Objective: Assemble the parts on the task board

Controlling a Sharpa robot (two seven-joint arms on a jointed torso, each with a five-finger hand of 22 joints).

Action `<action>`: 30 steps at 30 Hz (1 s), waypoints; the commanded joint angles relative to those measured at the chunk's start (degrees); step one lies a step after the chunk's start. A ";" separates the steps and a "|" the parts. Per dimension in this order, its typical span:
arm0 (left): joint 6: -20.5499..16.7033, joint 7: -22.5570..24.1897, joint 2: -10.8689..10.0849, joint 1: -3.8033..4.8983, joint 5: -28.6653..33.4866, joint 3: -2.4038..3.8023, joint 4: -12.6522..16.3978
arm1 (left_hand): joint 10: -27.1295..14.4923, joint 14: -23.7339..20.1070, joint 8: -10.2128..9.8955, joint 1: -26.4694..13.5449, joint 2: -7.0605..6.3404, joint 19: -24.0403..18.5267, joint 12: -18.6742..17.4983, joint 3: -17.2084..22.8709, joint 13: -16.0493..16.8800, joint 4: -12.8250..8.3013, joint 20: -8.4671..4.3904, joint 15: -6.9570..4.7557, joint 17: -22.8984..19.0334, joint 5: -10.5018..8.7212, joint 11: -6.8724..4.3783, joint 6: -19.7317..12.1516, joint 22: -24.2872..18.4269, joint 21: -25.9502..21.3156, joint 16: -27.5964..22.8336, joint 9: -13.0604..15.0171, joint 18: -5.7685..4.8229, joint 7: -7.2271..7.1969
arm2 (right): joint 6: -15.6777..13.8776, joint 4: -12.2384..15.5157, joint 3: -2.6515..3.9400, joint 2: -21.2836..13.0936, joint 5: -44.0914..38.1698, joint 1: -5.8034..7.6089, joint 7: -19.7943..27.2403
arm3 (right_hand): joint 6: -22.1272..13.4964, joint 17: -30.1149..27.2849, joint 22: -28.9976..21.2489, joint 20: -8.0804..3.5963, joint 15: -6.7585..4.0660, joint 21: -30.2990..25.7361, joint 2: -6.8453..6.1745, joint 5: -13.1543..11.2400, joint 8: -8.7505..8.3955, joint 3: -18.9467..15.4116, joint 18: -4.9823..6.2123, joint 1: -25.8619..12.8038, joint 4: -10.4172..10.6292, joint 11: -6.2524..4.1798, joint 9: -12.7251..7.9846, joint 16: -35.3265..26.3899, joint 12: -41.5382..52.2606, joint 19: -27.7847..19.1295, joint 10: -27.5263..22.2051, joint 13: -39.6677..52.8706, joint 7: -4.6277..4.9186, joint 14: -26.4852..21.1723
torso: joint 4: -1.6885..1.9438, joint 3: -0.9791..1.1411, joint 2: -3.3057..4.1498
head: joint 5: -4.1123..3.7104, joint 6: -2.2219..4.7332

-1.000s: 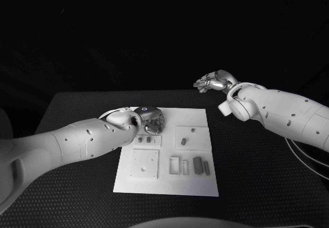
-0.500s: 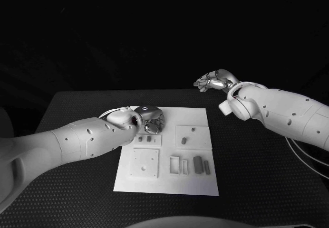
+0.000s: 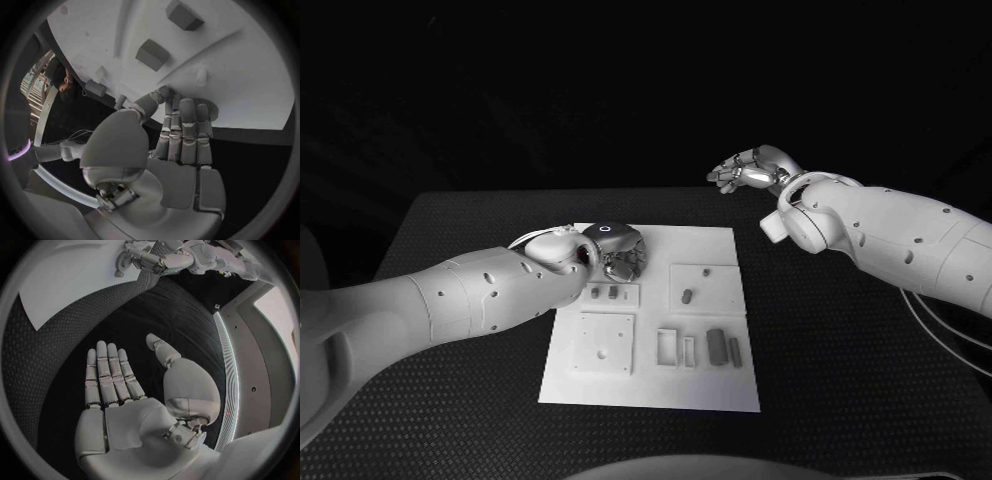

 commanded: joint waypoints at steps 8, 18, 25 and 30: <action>1.28 1.23 -0.38 -1.35 2.65 -0.82 0.72 | 2.56 1.91 1.16 -0.47 1.49 1.61 0.51 0.25 -0.20 0.17 -2.95 -0.72 -0.76 0.46 -0.82 2.43 0.61 -0.27 0.47 0.16 -0.43 -0.59 | 0.75 0.06 0.03 0.04 -0.07 -0.01 0.61 | -0.13 -0.10 0.11 0.25 0.21 -0.24 0.11 0.36 0.34 0.26 -0.23 -0.59 -0.10 -0.04 -0.10 -0.22 0.11 -0.09 0.31 -0.08 1.25 0.00 | -0.02 0.03 -0.01 | 0.12 0.24; -0.16 1.82 -2.97 -1.30 6.97 0.12 3.80 | 3.49 2.90 1.48 -0.87 1.99 2.26 0.48 0.42 -0.37 0.23 -3.25 -1.00 -1.05 0.50 -1.09 3.08 0.44 -0.37 0.66 0.14 -0.43 -0.84 | 0.75 0.01 0.03 -0.06 -0.07 -0.01 0.62 | -0.13 -0.10 0.14 0.25 0.21 -0.28 0.11 0.38 0.36 0.26 -0.23 -0.58 -0.12 -0.05 -0.11 -0.23 0.11 -0.09 0.32 -0.08 1.24 -0.02 | 0.01 0.00 -0.01 | 0.15 0.48; -1.43 2.45 -4.05 -1.30 8.90 2.17 5.02 | 3.70 3.11 1.53 -0.91 1.99 2.62 0.42 0.51 -0.44 0.15 -3.39 -1.05 -1.17 0.55 -1.13 3.20 0.43 -0.30 0.65 0.12 -0.43 -0.88 | 0.69 0.09 0.03 -0.13 -0.07 -0.01 0.62 | -0.12 -0.10 0.17 0.25 0.21 -0.30 0.11 0.39 0.37 0.26 -0.23 -0.57 -0.12 -0.05 -0.12 -0.23 0.12 -0.08 0.32 -0.08 1.24 -0.02 | 0.07 0.00 0.01 | 0.21 0.65; -1.17 2.39 -4.73 -1.30 9.02 2.95 5.51 | 3.77 3.23 1.54 -0.90 1.99 2.70 0.37 0.58 -0.49 0.12 -3.44 -1.07 -1.20 0.64 -1.14 3.22 0.42 -0.31 0.67 0.10 -0.43 -0.90 | 0.73 0.17 0.03 -0.22 -0.07 -0.01 0.60 | -0.13 -0.10 0.18 0.25 0.21 -0.31 0.11 0.39 0.37 0.26 -0.22 -0.57 -0.12 -0.05 -0.12 -0.23 0.12 -0.08 0.32 -0.08 1.24 -0.02 | 0.05 -0.03 -0.01 | 0.34 0.70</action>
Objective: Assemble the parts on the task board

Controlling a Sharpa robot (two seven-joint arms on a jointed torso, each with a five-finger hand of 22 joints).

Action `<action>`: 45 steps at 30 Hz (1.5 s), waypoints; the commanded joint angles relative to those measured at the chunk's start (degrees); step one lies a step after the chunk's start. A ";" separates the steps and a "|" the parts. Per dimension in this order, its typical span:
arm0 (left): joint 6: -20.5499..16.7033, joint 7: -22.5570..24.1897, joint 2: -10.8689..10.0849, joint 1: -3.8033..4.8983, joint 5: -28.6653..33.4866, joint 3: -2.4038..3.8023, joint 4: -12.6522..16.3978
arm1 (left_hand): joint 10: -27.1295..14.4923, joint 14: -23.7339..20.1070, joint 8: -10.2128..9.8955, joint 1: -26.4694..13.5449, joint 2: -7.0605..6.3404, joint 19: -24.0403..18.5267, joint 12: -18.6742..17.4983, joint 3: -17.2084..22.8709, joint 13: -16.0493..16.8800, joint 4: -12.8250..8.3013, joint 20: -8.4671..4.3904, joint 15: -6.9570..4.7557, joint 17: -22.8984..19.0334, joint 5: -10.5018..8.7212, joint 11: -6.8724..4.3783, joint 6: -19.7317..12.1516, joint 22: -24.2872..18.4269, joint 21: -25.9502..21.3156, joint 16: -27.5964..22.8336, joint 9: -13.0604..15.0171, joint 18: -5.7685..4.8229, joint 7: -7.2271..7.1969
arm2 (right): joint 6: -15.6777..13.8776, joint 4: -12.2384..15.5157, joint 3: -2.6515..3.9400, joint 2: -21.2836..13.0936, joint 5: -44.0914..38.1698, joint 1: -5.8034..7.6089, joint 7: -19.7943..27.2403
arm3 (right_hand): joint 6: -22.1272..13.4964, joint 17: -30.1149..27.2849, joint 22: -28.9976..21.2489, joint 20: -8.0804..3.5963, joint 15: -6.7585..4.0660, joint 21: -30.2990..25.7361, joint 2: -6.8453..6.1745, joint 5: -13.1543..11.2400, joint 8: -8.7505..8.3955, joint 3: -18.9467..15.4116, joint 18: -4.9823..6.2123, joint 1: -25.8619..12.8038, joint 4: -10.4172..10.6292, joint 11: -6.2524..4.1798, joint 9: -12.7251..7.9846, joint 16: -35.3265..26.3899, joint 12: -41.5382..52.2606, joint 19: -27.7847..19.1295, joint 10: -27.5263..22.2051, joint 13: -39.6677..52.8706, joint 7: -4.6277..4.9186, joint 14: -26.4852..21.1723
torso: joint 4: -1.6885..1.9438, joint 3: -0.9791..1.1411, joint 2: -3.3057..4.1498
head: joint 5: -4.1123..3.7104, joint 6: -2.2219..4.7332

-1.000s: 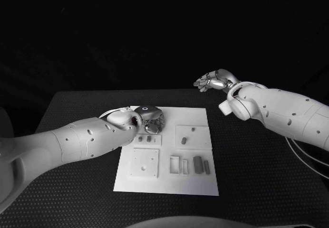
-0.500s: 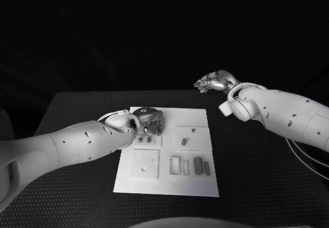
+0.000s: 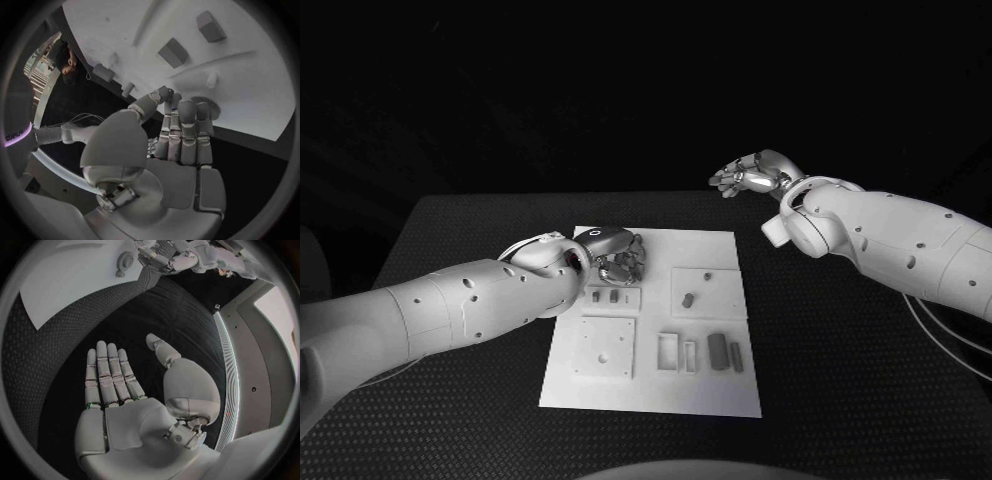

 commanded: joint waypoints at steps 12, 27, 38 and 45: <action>2.19 0.39 -3.64 0.06 1.88 0.91 2.38 | 0.52 0.62 0.16 0.40 0.06 0.30 -0.10 0.30 -0.15 -0.34 -2.90 0.03 -0.12 0.33 -0.10 0.40 0.40 0.34 0.29 -0.01 -0.41 0.13 | 0.70 0.32 0.03 -0.46 -0.07 -0.01 0.53 | -0.13 -0.06 0.11 0.25 0.22 -0.35 0.09 0.39 0.39 0.26 -0.22 -0.55 -0.14 -0.05 -0.11 -0.22 0.12 -0.07 0.32 -0.08 1.24 -0.03 | 0.03 -0.05 0.01 | 0.29 0.05; 1.76 0.06 -5.80 0.09 1.08 2.23 2.38 | 0.57 0.72 0.17 0.55 0.05 0.34 -0.17 0.44 -0.22 -0.43 -2.93 0.01 -0.17 0.31 -0.11 0.43 0.40 0.31 0.33 -0.03 -0.41 0.11 | 0.70 0.26 0.03 -0.53 -0.07 -0.01 0.53 | -0.13 -0.06 0.14 0.25 0.22 -0.39 0.08 0.39 0.39 0.26 -0.21 -0.53 -0.16 -0.05 -0.12 -0.22 0.12 -0.07 0.31 -0.08 1.24 -0.04 | -0.06 -0.06 -0.01 | 0.50 0.10; 3.25 -0.70 -6.06 0.20 0.26 2.37 1.77 | 0.60 0.77 0.17 0.61 0.05 0.36 -0.20 0.51 -0.26 -0.46 -2.94 0.01 -0.20 0.29 -0.11 0.44 0.41 0.30 0.35 -0.05 -0.41 0.11 | 0.68 0.21 0.03 -0.53 -0.07 -0.01 0.53 | -0.14 -0.07 0.18 0.26 0.22 -0.42 0.08 0.39 0.40 0.26 -0.21 -0.52 -0.16 -0.05 -0.14 -0.22 0.12 -0.07 0.31 -0.09 1.24 -0.04 | 0.01 0.03 0.01 | 0.60 0.05; 4.47 -1.18 -5.97 0.20 -0.38 2.37 0.97 | 0.61 0.79 0.16 0.69 0.08 0.36 -0.23 0.57 -0.28 -0.50 -2.95 0.00 -0.21 0.29 -0.12 0.44 0.41 0.29 0.37 -0.06 -0.41 0.10 | 0.71 0.22 0.03 -0.50 -0.07 -0.01 0.53 | -0.14 -0.07 0.19 0.26 0.22 -0.43 0.08 0.39 0.40 0.27 -0.21 -0.51 -0.16 -0.05 -0.14 -0.22 0.12 -0.06 0.31 -0.09 1.24 -0.04 | -0.12 0.04 0.00 | 0.81 -0.02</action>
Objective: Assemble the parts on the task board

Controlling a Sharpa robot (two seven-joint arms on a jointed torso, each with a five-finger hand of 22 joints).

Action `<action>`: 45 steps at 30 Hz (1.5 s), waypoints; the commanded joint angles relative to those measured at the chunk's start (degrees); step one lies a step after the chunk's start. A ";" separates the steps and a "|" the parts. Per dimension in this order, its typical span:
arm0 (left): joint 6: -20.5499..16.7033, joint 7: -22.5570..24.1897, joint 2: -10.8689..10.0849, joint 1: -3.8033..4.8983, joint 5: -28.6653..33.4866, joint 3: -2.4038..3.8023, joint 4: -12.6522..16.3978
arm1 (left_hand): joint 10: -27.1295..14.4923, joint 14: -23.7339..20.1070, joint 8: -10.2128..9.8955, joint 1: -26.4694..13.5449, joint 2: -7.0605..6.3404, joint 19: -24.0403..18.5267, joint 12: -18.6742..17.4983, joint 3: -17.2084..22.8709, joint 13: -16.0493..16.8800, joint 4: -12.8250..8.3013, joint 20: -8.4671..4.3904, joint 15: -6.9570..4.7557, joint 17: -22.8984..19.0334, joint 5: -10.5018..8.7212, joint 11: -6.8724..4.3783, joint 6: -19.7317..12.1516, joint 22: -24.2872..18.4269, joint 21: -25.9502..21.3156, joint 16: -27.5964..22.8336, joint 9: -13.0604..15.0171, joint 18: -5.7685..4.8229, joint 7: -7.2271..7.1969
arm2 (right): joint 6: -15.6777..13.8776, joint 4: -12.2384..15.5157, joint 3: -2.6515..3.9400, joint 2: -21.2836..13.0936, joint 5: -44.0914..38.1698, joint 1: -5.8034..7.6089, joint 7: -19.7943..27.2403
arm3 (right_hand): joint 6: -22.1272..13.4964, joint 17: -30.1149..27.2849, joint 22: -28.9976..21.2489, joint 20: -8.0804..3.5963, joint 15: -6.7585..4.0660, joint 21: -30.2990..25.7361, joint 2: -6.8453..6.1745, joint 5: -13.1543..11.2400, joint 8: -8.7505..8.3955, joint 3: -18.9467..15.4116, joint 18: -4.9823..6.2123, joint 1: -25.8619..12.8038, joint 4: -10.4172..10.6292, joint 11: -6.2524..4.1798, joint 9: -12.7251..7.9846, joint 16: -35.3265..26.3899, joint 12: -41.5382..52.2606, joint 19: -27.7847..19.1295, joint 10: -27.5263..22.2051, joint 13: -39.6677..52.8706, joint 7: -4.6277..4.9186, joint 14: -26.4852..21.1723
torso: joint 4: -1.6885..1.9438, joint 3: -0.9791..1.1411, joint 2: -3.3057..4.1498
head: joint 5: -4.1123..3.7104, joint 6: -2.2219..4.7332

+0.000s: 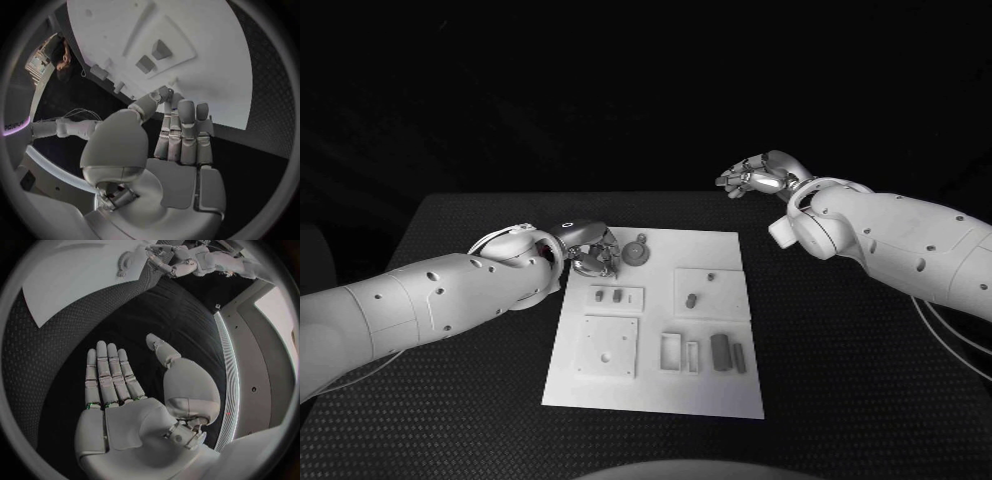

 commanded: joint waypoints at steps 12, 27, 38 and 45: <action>2.45 -0.60 0.22 0.07 -1.20 0.02 -0.43 | 0.50 0.44 0.19 0.31 0.18 0.39 -0.19 0.44 0.05 -0.04 -2.96 -0.12 -0.09 0.19 0.07 0.44 0.43 0.30 0.44 0.01 -0.42 -0.11 | 0.71 0.10 0.03 -0.09 -0.08 -0.01 0.55 | -0.14 -0.08 0.13 0.27 0.22 -0.24 0.09 0.39 0.13 0.26 -0.21 -0.52 -0.15 -0.05 -0.11 -0.21 0.13 -0.05 0.31 -0.09 1.24 -0.05 | -0.03 -0.04 0.00 | 0.10 -0.13; 2.99 -0.68 0.75 0.07 -2.28 0.00 -0.63 | 0.56 0.45 0.18 0.30 0.16 0.37 -0.22 0.45 0.00 -0.02 -2.93 -0.12 -0.11 0.19 0.07 0.45 0.47 0.29 0.49 -0.02 -0.42 -0.10 | 0.68 0.08 0.03 -0.06 -0.08 -0.01 0.55 | -0.14 -0.08 0.18 0.27 0.22 -0.29 0.10 0.39 0.15 0.26 -0.20 -0.52 -0.14 -0.05 -0.13 -0.21 0.13 -0.03 0.31 -0.09 1.24 -0.05 | -0.08 0.00 0.03 | 0.32 -0.22; 4.39 -1.19 0.86 0.06 -2.61 -0.02 -0.63 | 0.57 0.47 0.17 0.37 0.18 0.33 -0.25 0.50 -0.04 -0.07 -2.92 -0.13 -0.12 0.20 0.06 0.44 0.50 0.28 0.53 -0.04 -0.42 -0.11 | 0.67 0.07 0.03 -0.09 -0.08 -0.01 0.55 | -0.15 -0.08 0.22 0.28 0.22 -0.33 0.09 0.39 0.16 0.26 -0.19 -0.51 -0.15 -0.05 -0.15 -0.21 0.14 -0.02 0.31 -0.09 1.24 -0.05 | -0.10 -0.03 0.03 | 0.34 -0.30; 4.64 -1.01 0.80 0.06 -2.62 -0.02 -0.17 | 0.61 0.46 0.18 0.44 0.20 0.31 -0.25 0.53 -0.06 -0.12 -2.92 -0.14 -0.14 0.22 0.05 0.45 0.52 0.28 0.54 -0.05 -0.42 -0.12 | 0.70 0.08 0.03 -0.04 -0.08 -0.01 0.56 | -0.15 -0.09 0.24 0.28 0.22 -0.36 0.09 0.39 0.17 0.26 -0.19 -0.51 -0.15 -0.05 -0.16 -0.20 0.14 -0.02 0.31 -0.09 1.24 -0.05 | -0.08 -0.04 0.02 | 0.23 -0.37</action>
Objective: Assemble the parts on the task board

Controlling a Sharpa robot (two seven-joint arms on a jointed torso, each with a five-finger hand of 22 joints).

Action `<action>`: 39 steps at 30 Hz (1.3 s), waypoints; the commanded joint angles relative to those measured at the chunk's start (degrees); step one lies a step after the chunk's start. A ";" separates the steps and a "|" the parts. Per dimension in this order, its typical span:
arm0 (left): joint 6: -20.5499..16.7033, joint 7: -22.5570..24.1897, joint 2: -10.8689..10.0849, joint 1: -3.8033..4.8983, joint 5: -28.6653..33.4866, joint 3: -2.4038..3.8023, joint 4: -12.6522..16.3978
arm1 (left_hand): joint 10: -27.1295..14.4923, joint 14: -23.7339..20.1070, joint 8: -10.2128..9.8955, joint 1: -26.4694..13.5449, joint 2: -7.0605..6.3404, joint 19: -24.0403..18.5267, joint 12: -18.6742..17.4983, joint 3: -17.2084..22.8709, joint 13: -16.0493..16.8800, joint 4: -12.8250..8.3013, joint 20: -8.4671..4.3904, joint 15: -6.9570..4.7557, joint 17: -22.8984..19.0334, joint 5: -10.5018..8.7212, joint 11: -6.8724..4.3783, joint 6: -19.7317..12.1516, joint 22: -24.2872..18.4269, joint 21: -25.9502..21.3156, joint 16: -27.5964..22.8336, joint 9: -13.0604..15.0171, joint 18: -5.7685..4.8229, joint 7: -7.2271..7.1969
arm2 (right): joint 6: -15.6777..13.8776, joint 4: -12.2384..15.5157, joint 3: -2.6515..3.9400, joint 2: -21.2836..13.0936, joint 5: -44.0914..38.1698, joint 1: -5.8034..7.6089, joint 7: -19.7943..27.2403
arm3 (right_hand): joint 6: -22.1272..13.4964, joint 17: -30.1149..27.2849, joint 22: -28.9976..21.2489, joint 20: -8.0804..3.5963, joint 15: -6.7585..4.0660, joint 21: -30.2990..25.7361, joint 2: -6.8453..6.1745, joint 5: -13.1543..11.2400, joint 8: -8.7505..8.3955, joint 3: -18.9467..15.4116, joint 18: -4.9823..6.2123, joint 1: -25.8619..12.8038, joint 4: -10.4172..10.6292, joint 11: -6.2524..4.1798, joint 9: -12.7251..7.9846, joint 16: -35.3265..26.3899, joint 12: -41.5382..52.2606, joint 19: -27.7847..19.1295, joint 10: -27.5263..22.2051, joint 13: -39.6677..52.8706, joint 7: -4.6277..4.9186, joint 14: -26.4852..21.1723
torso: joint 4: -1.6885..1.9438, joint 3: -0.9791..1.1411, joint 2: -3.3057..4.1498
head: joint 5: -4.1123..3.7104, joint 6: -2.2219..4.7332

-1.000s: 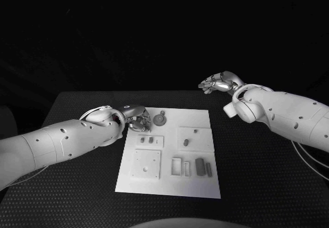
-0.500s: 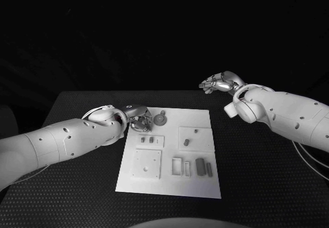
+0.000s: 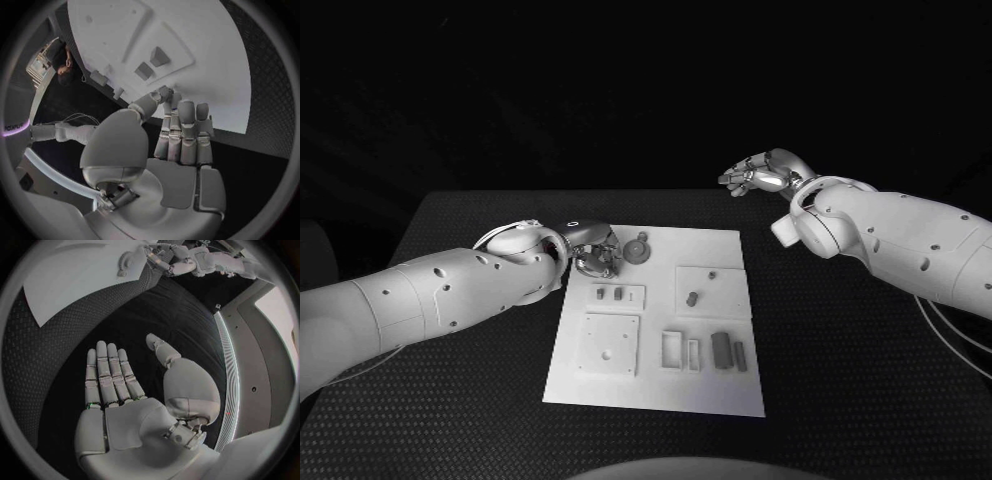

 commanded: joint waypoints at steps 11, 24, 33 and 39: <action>1.71 -0.20 0.00 -0.11 -0.67 -0.10 0.44 | 0.57 0.06 0.26 0.17 0.57 0.29 -0.06 0.31 -0.08 -0.08 -2.91 -0.15 -0.07 0.35 -0.13 0.40 0.56 0.28 0.37 0.10 -0.43 -0.05 | 0.68 0.01 0.03 0.09 -0.08 -0.01 0.57 | -0.15 -0.09 0.11 0.28 0.29 -0.39 0.09 0.38 0.18 0.25 -0.19 -0.52 -0.14 -0.05 -0.08 -0.20 0.14 0.00 0.30 -0.09 1.25 -0.13 | 0.01 -0.02 0.00 | -0.02 -0.10; 1.28 -0.06 0.54 -0.12 -0.84 -0.18 -0.27 | 0.76 0.15 0.28 0.22 0.50 0.31 -0.01 0.30 -0.10 -0.10 -2.89 -0.21 -0.05 0.36 -0.19 0.43 0.61 0.30 0.51 0.07 -0.43 -0.06 | 0.69 0.02 0.03 0.18 -0.08 -0.01 0.55 | -0.16 -0.10 0.15 0.29 0.29 -0.44 0.09 0.38 0.19 0.25 -0.19 -0.52 -0.14 -0.05 -0.10 -0.20 0.14 0.01 0.30 -0.09 1.25 -0.14 | 0.01 0.02 0.02 | 0.08 -0.12; 0.89 0.41 1.10 -0.24 -0.07 -0.19 -0.60 | 1.29 0.04 0.25 0.01 0.31 0.21 0.17 0.16 -0.05 -0.05 -2.82 -0.35 -0.06 0.20 -0.35 0.44 0.69 0.28 0.66 -0.03 -0.43 -0.04 | 0.65 -0.08 0.03 0.24 -0.08 -0.02 0.58 | -0.17 -0.10 0.18 0.29 0.29 -0.47 0.10 0.38 0.20 0.25 -0.18 -0.52 -0.14 -0.04 -0.11 -0.20 0.14 0.01 0.29 -0.10 1.25 -0.14 | -0.10 -0.02 0.00 | -0.03 -0.23; 1.44 0.30 0.85 -0.24 0.49 -0.20 -0.68 | 2.61 -0.02 0.09 0.03 0.12 -0.07 0.98 0.09 0.26 -0.09 -2.69 -0.83 0.05 0.03 -0.86 0.20 0.76 0.13 1.20 -0.24 -0.43 0.07 | 0.71 -0.07 0.03 0.23 -0.08 -0.02 0.56 | -0.18 -0.10 0.19 0.29 0.30 -0.49 0.10 0.38 0.20 0.25 -0.18 -0.52 -0.15 -0.04 -0.12 -0.19 0.14 0.01 0.29 -0.10 1.25 -0.14 | -0.10 0.07 -0.01 | -0.14 -0.21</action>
